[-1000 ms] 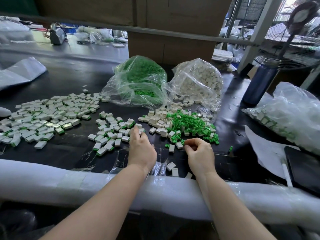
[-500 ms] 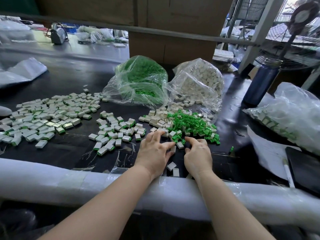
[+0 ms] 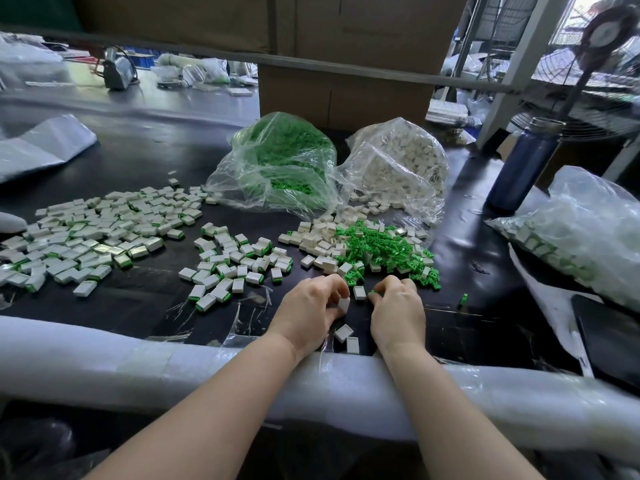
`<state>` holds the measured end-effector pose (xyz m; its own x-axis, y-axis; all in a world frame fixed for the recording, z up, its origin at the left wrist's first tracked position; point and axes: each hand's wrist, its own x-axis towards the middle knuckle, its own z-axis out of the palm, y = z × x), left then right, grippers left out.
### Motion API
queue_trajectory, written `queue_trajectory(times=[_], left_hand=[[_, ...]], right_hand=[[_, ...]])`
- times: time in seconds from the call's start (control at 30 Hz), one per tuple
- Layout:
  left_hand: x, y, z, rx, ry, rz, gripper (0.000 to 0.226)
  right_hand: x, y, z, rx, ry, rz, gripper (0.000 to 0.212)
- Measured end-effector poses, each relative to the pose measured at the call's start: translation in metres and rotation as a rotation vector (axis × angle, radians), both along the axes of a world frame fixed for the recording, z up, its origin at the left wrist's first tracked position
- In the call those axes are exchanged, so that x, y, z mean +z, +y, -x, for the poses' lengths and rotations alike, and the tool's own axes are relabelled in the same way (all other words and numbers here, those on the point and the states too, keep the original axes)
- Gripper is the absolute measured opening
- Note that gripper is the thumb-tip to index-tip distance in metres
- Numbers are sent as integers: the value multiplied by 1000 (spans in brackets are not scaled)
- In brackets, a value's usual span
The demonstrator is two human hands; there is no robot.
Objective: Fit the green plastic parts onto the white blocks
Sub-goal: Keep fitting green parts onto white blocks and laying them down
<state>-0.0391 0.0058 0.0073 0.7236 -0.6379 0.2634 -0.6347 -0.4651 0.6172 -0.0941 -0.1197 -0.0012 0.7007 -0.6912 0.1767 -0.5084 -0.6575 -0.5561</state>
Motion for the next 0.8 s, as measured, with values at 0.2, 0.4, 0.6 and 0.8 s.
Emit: queue_trajectory(times=[0.2, 0.4, 0.6, 0.8], left_hand=[[-1, 3, -5, 15, 127, 143, 19], [-2, 4, -7, 26, 327, 282, 19], [3, 7, -8, 33, 570, 468, 16], [7, 6, -5, -35, 653, 490, 10]], right_hand=[[4, -2, 6, 82, -277, -125, 9], [9, 4, 9, 219, -422, -462, 20], [13, 4, 12, 300, -473, -607, 19], [13, 3, 11, 391, -418, -584, 23]])
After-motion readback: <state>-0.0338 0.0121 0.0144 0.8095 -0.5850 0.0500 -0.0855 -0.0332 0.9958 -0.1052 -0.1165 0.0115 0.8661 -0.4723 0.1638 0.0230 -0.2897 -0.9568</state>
